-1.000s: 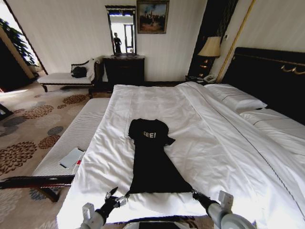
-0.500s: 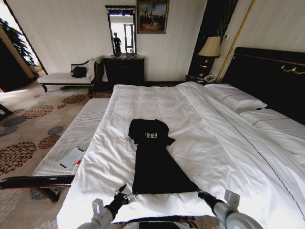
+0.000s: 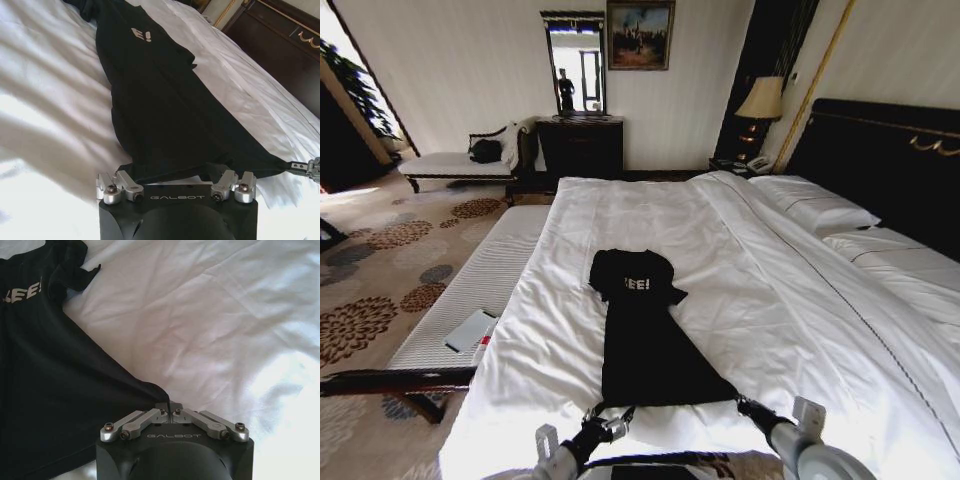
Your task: Fold the clothes on the bed.
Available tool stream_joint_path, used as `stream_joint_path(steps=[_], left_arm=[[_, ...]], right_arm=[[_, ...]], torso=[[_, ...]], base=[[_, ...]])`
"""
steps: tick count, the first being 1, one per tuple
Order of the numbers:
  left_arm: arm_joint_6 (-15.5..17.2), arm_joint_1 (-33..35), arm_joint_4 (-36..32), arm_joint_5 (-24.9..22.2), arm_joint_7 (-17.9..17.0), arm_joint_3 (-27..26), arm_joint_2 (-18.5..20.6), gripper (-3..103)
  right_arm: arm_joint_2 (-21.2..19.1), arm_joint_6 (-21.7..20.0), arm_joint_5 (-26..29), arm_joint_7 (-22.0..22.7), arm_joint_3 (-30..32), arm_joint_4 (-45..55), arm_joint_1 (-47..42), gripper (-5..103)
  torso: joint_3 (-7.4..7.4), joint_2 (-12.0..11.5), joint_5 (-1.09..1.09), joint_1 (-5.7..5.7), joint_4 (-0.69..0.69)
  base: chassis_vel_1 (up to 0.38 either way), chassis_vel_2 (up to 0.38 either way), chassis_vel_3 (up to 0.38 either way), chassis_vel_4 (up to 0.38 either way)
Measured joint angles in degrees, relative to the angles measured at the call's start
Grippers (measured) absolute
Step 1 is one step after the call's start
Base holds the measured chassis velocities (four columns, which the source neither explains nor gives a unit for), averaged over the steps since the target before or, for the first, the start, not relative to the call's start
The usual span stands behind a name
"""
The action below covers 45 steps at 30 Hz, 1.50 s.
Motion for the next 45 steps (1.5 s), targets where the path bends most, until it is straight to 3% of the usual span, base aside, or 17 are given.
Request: stream_joint_path(steps=[2, 5, 8, 12, 14, 17, 19, 22, 28, 36, 45], left_arm=[[-0.1, 0.1, 0.2, 0.0, 0.0, -0.3, -0.3, 70], [-0.2, 0.3, 0.6, -0.1, 0.0, -0.6, -0.5, 64], [-0.4, 0.5, 1.2, -0.4, 0.0, -1.2, -0.8, 48], [-0.5, 0.2, 1.7, -0.7, 0.0, -1.7, -1.2, 37], [-0.6, -0.3, 1.9, -0.7, 0.0, -2.1, -1.4, 26], [-0.6, -0.6, 1.9, -0.7, 0.0, -2.3, -1.5, 21], [-0.6, -0.7, 1.9, -0.9, 0.0, -2.4, -1.5, 10], [-0.6, -0.7, 1.7, -1.0, 0.0, -2.6, -1.4, 2], [-0.5, -0.1, -0.8, -0.9, 0.0, -3.5, -1.2, 1], [0.9, -0.9, -11.3, 0.0, 0.0, -3.5, -1.0, 1], [1.5, -0.5, -13.8, -0.3, 0.0, -6.1, -0.1, 1]], right_arm=[[0.1, 0.0, 0.0, 0.0, 0.0, 0.1, 0.0, 0], [0.1, 0.0, -0.1, 0.0, -0.1, 0.2, -0.2, 0], [0.0, 0.0, -0.1, 0.0, 0.0, 0.3, -0.3, 0], [-0.1, 0.0, -0.1, 0.0, 0.0, 0.3, -0.3, 0], [0.0, 0.0, -0.2, 0.0, 0.0, 0.3, -0.4, 0], [0.0, 0.0, -0.2, 0.0, 0.0, 0.3, -0.5, 0], [0.0, 0.0, -0.2, 0.0, 0.0, 0.4, -0.5, 0], [0.0, 0.0, -0.2, 0.1, 0.0, 0.4, -0.5, 0], [-0.1, 0.0, -0.2, 0.1, 0.0, 0.6, -0.5, 0], [-0.6, 0.0, -0.1, 0.2, 0.1, 1.3, -0.7, 0], [-1.2, -0.1, -0.1, 0.3, -0.1, 2.2, -1.2, 0]], torso=[[0.0, 0.0, 0.0, 0.0, 0.0], [0.0, 0.0, 0.0, 0.0, 0.0], [0.0, 0.0, 0.0, 0.0, 0.0], [0.0, 0.0, 0.0, 0.0, 0.0], [0.0, 0.0, 0.0, 0.0, 0.0], [0.0, 0.0, 0.0, 0.0, 0.0], [0.0, 0.0, 0.0, 0.0, 0.0], [0.0, 0.0, 0.0, 0.0, 0.0], [0.0, 0.0, -0.01, 0.0, 0.0], [0.0, 0.0, 0.0, -0.01, -0.01], [0.0, 0.0, -0.01, 0.0, 0.0]], base=[[0.0, 0.0, 0.0, 0.0], [0.0, 0.0, 0.0, 0.0], [0.0, 0.0, 0.0, 0.0], [0.0, 0.0, 0.0, 0.0], [0.0, 0.0, 0.0, 0.0], [0.0, 0.0, 0.0, 0.0], [0.0, 0.0, 0.0, 0.0], [0.0, 0.0, 0.0, 0.0], [0.0, 0.0, 0.0, 0.0], [0.0, 0.0, 0.0, 0.0], [0.0, 0.0, 0.0, 0.0]])
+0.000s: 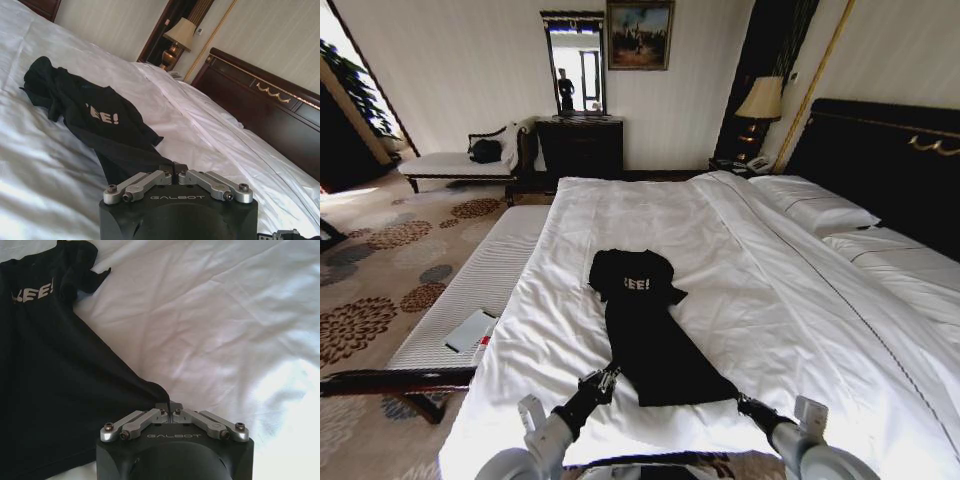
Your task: Fold the clothes on the bed.
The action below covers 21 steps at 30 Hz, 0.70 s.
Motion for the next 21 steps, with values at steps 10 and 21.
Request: stream_joint_path(steps=[10, 21], left_arm=[[-0.8, 5.8, -2.0, -0.1, 0.0, -5.2, 1.6, 1], [-2.7, 12.0, -0.7, -4.2, 0.0, -16.3, 1.2, 1]], right_arm=[[-0.3, -0.3, -0.3, -0.1, -0.2, 1.3, -0.8, 0], [2.6, -0.4, -1.7, -0.4, -1.7, 1.0, -0.7, 0]], torso=[[0.0, 0.0, 0.0, 0.0, 0.0], [0.0, 0.0, -0.01, 0.0, 0.01]], base=[[0.0, 0.0, 0.0, 0.0], [0.0, 0.0, 0.0, 0.0]])
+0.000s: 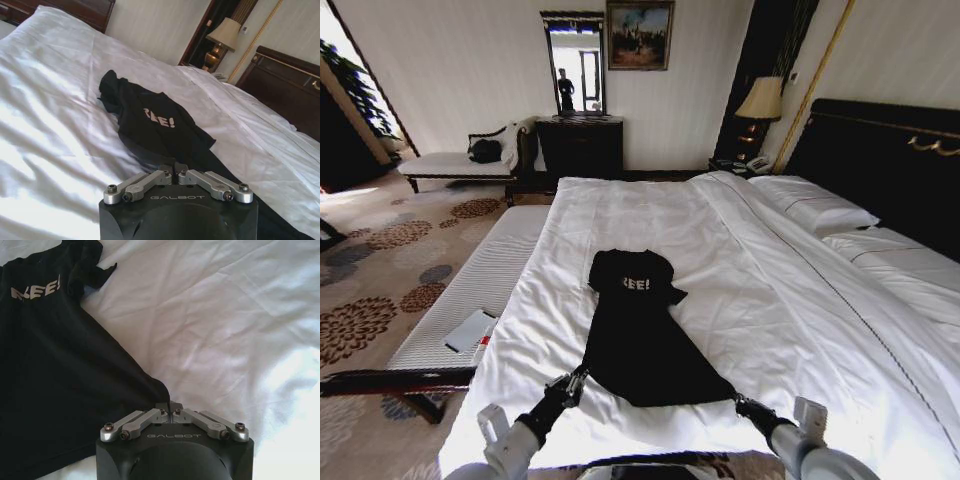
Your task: Fold the clothes on the bed.
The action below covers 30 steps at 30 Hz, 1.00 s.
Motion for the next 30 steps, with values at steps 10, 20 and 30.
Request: stream_joint_path(steps=[10, 20, 30], left_arm=[[-1.7, 4.6, 3.5, -0.3, 0.0, -4.9, -0.1, 1], [-4.2, 9.4, 6.2, 0.4, 0.0, -5.3, -0.9, 1], [-4.5, 10.3, 5.7, -2.1, 0.0, -10.0, 0.7, 1]], right_arm=[[3.0, 0.8, -6.6, -2.0, -3.3, 0.6, -2.3, 0], [4.7, 1.4, -13.9, -3.3, -5.5, 1.7, -5.9, 0], [3.6, 0.8, -14.2, -3.7, -2.4, 5.5, -7.9, 0]], torso=[[0.0, 0.0, 0.01, 0.0, 0.0], [0.0, 0.0, 0.01, 0.0, 0.0], [0.0, 0.0, 0.01, 0.0, -0.01]], base=[[0.0, 0.0, 0.0, 0.0], [0.0, 0.0, 0.0, 0.0], [0.0, 0.0, 0.0, 0.0]])
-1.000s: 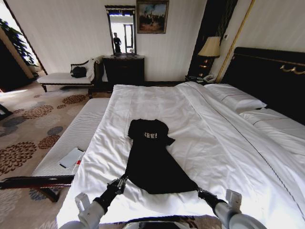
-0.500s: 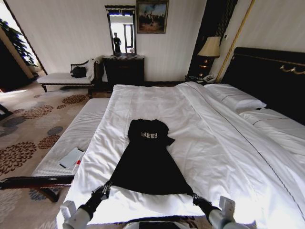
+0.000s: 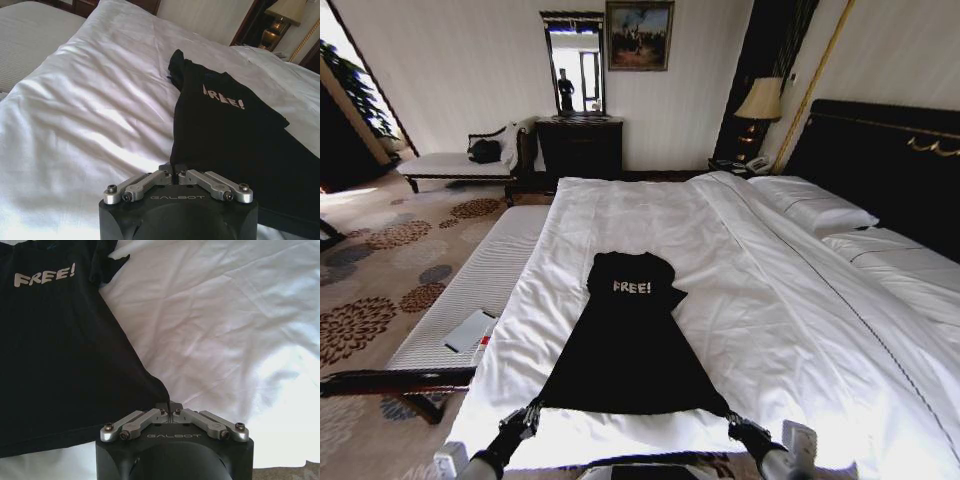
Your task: Fold the clothes on the bed.
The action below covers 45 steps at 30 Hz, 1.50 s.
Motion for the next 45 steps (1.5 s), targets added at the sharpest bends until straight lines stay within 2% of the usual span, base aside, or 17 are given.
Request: stream_joint_path(steps=[5, 12, 20, 26, 34, 41, 45], left_arm=[[0.1, 1.3, -1.0, -1.1, 0.1, -2.5, 1.0, 1], [-2.0, 5.2, -1.0, 4.4, 0.0, 1.0, -0.7, 1], [-2.7, 6.9, -0.9, 4.6, 0.0, 0.8, -2.2, 1], [-4.5, 9.2, -0.4, 5.1, -0.1, 0.7, -2.7, 1], [-5.4, 8.7, 1.1, 7.5, -0.1, 3.5, -4.5, 1], [-5.4, 8.7, 1.7, 7.9, -0.1, 2.9, -4.1, 1], [-5.0, 8.0, 2.4, 9.1, -0.1, 4.0, -4.0, 1]], right_arm=[[-0.6, -1.5, -0.6, -0.4, 2.2, 1.8, -1.3, 0], [0.0, -1.4, -5.8, -1.1, 0.0, 1.2, -3.3, 0], [0.8, -1.1, -7.1, -1.2, -1.5, 1.4, -4.5, 0], [1.2, -1.1, -8.0, -1.4, -2.3, 1.7, -5.1, 0], [2.0, -0.1, -9.9, -2.0, -3.9, 0.0, -5.5, 0], [1.9, 0.3, -10.1, -2.1, -4.2, -0.4, -5.4, 0], [1.6, 1.8, -11.2, -2.9, -4.5, -1.8, -4.9, 0]], torso=[[0.0, 0.0, 0.0, 0.0, 0.0], [0.0, 0.0, 0.0, 0.0, 0.01], [0.0, 0.0, 0.0, 0.0, 0.0], [0.0, 0.0, 0.0, 0.0, 0.0], [0.0, 0.0, 0.0, 0.0, 0.0], [0.0, 0.0, 0.0, 0.0, 0.0], [0.01, 0.0, 0.0, 0.0, 0.0]], base=[[0.0, 0.0, 0.0, 0.0], [0.0, 0.0, 0.0, 0.0], [0.0, 0.0, 0.0, 0.0], [0.0, 0.0, 0.0, 0.0], [0.0, 0.0, 0.0, 0.0], [0.0, 0.0, 0.0, 0.0], [0.0, 0.0, 0.0, 0.0]])
